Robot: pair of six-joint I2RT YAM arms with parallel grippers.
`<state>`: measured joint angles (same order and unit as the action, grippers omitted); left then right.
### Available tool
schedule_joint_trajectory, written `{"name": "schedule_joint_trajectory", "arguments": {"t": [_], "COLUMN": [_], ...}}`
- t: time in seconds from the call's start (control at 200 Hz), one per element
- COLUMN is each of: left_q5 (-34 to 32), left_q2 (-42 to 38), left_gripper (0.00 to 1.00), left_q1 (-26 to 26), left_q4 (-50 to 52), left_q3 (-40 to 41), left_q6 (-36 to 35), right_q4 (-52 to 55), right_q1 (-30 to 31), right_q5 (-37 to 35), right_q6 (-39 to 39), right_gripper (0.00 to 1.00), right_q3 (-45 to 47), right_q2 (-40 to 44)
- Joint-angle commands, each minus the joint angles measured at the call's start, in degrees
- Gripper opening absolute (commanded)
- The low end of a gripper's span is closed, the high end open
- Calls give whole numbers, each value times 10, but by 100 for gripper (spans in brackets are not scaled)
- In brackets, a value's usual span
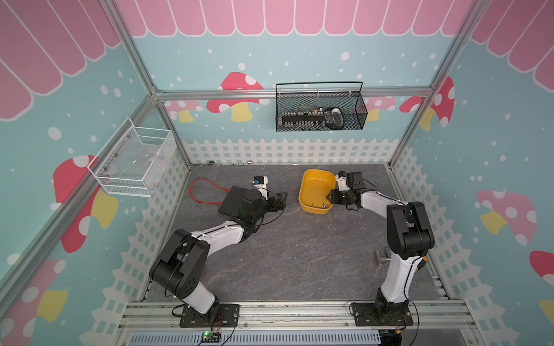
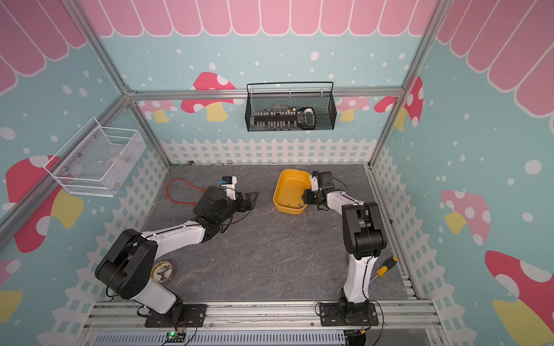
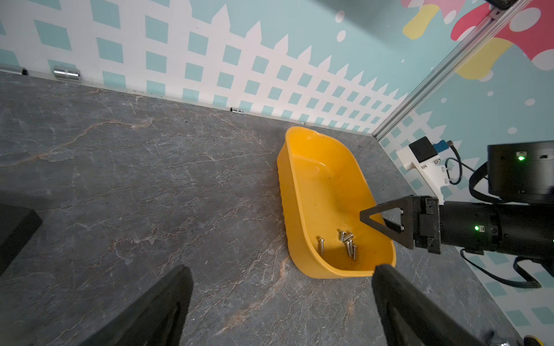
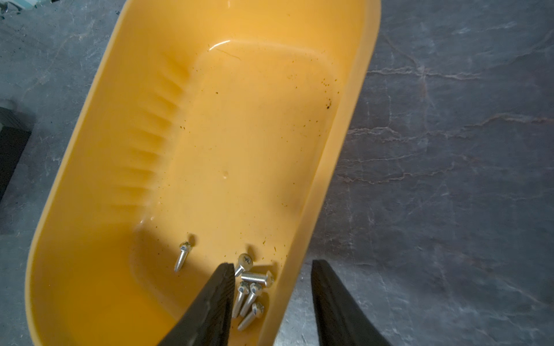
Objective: Take out the screws from the storage box
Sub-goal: Pick up the storage box at the center of the board, then place the storage box at the center of the board.
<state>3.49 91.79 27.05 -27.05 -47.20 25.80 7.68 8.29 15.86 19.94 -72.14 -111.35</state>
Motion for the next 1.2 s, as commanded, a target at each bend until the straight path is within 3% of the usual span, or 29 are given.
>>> {"name": "schedule_joint_trajectory", "arguments": {"t": [0.0, 0.28, 0.405, 0.51, 0.615, 0.721, 0.886, 1.016, 1.196], "left_q5": [-20, -24, -40, -39, -32, -31, -23, -18, -14], "left_q2": [8, 12, 0, -6, -4, 0, 4, 13, 18], "left_gripper": [97, 97, 95, 95, 93, 92, 92, 92, 91], "left_q1": [5, 5, 6, 7, 10, 17, 24, 31, 40], "left_q4": [23, 43, 61, 80, 108, 130, 140, 165, 167], "left_q3": [-17, -30, -33, -41, -53, -60, -66, -80, -70], "left_q6": [9, 15, 15, 13, 13, 18, 26, 25, 40], "right_q4": [15, 82, 141, 214, 356, 467, 430, 453, 431], "right_q1": [1, 2, 2, 3, 5, 25, 39, 48, 65], "right_q5": [7, 21, 41, 51, 65, 33, 64, 36, 36], "right_q6": [17, 17, 29, 26, -2, -35, -23, -29, -4], "right_gripper": [42, 10, 3, 0, 1, 2, 2, 1, 1], "right_q3": [-13, -68, -103, -140, -200, -214, -115, -106, -83], "right_q2": [7, -15, -5, 5, -21, -34, 21, 21, 87]}}
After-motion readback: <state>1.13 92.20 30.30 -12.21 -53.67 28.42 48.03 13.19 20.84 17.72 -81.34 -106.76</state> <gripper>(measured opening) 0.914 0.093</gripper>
